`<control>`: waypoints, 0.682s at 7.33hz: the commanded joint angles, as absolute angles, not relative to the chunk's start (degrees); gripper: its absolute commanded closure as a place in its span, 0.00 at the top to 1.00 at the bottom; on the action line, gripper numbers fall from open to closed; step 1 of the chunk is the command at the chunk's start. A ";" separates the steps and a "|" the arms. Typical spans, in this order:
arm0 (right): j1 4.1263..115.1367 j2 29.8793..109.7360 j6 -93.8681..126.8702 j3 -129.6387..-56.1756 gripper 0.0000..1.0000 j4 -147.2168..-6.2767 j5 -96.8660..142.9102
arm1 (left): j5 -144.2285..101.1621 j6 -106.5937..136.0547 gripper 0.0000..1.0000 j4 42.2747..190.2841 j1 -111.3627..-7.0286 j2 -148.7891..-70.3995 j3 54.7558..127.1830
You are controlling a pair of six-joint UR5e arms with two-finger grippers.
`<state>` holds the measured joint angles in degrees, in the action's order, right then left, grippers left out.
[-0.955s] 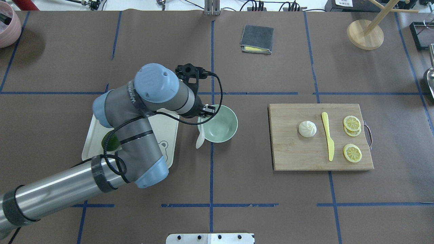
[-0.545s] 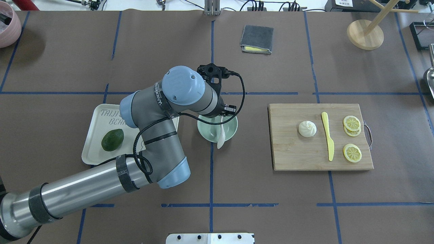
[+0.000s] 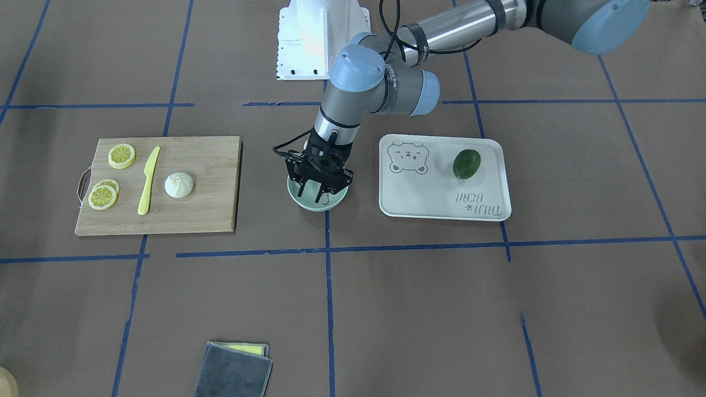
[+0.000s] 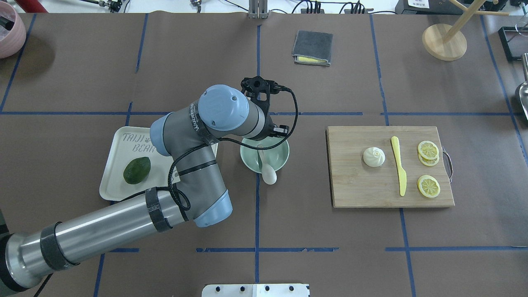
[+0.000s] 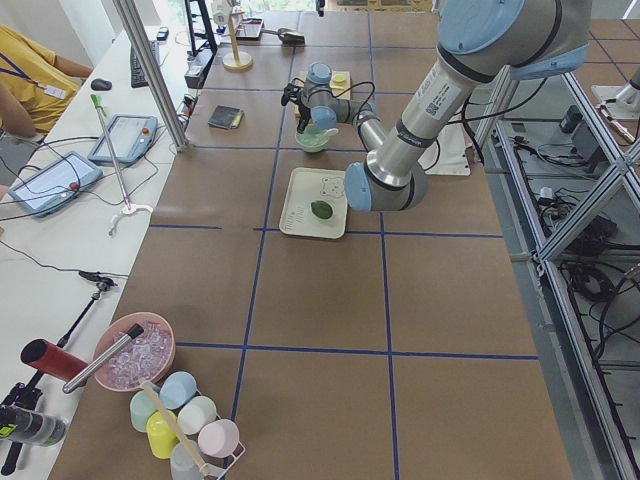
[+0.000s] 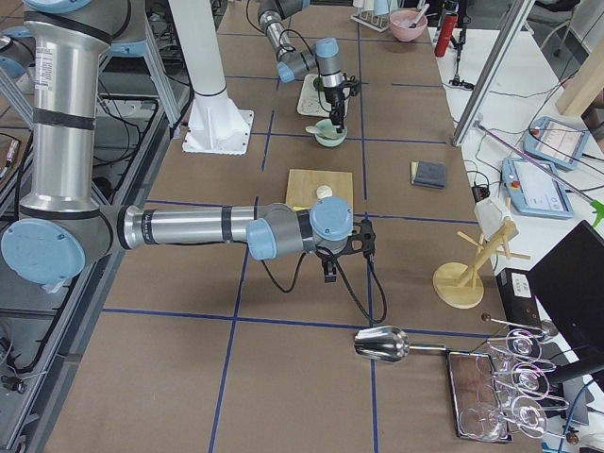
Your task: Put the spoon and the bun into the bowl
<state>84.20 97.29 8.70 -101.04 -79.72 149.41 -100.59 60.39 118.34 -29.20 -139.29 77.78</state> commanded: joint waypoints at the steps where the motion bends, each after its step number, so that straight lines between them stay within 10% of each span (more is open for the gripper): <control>1: 82.72 97.21 8.61 -101.60 1.00 -79.46 149.07 | -100.20 60.29 0.57 118.48 -29.62 -139.05 79.26; 5: 65.02 96.86 43.54 -101.87 1.00 -54.59 137.34 | -101.59 49.27 0.62 110.60 -35.75 -127.21 96.46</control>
<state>72.63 97.13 27.85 -101.81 -65.61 143.21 -100.81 54.73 114.33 -33.68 -131.32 90.56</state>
